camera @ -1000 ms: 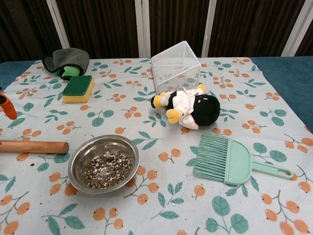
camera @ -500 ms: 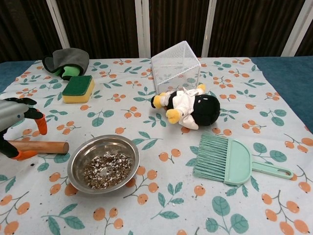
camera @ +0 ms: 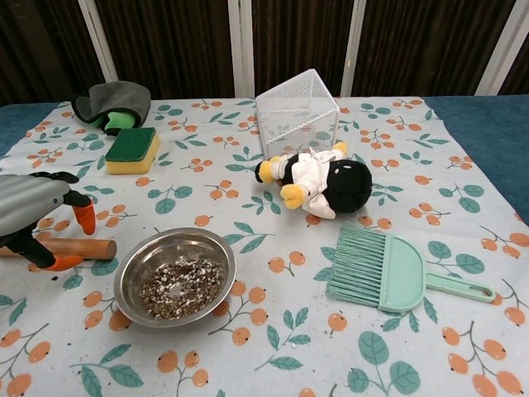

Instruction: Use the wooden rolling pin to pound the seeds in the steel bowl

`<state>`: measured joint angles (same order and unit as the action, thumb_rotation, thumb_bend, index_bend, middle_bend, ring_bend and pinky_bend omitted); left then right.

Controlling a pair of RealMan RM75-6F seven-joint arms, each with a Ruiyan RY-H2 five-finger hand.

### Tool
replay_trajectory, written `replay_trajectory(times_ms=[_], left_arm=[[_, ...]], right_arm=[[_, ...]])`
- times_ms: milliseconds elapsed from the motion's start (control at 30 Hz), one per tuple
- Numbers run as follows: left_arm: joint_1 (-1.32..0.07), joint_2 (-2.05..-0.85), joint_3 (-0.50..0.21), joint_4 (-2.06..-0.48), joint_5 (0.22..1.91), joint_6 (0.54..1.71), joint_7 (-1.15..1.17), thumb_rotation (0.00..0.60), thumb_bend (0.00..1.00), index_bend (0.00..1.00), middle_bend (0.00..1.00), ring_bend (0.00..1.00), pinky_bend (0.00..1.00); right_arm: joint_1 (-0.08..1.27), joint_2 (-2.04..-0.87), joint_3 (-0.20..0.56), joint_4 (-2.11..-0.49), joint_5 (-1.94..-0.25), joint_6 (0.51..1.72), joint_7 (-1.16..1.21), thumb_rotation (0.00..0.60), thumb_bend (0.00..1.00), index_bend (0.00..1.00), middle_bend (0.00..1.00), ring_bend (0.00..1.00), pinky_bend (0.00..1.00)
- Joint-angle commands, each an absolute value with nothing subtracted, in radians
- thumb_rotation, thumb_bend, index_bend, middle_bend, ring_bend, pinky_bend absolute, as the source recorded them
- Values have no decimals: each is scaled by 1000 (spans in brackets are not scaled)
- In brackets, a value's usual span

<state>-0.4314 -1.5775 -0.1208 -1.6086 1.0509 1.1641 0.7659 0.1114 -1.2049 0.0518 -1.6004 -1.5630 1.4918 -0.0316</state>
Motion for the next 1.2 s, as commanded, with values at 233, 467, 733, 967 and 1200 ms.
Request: replay_trajectory(times_ms=[233, 467, 733, 967, 1200], left_arm=[[-447, -1596, -112, -1593, 1034, 1163, 770, 600, 399, 445, 367, 4, 0], [-451, -1602, -99, -1582, 1034, 1165, 766, 600, 435, 477, 443, 28, 0], [-453, -1607, -90, -1579, 1057, 1175, 736, 600, 684, 557, 580, 87, 0], [-453, -1604, -80, -1591, 1105, 1192, 703, 600, 844, 599, 622, 117, 0], [-452, -1590, -85, -1616, 1138, 1212, 665, 600, 876, 621, 647, 139, 10]], right_arm=[[113, -1205, 53, -1602, -1562, 1490, -32, 600, 269, 0, 0, 0, 0], [112, -1205, 52, -1602, -1562, 1490, -32, 600, 269, 0, 0, 0, 0], [112, -1206, 53, -1602, -1562, 1491, -33, 600, 269, 0, 0, 0, 0], [111, -1206, 52, -1602, -1562, 1492, -34, 600, 269, 0, 0, 0, 0], [110, -1207, 52, -1602, -1563, 1492, -33, 600, 268, 0, 0, 0, 0]])
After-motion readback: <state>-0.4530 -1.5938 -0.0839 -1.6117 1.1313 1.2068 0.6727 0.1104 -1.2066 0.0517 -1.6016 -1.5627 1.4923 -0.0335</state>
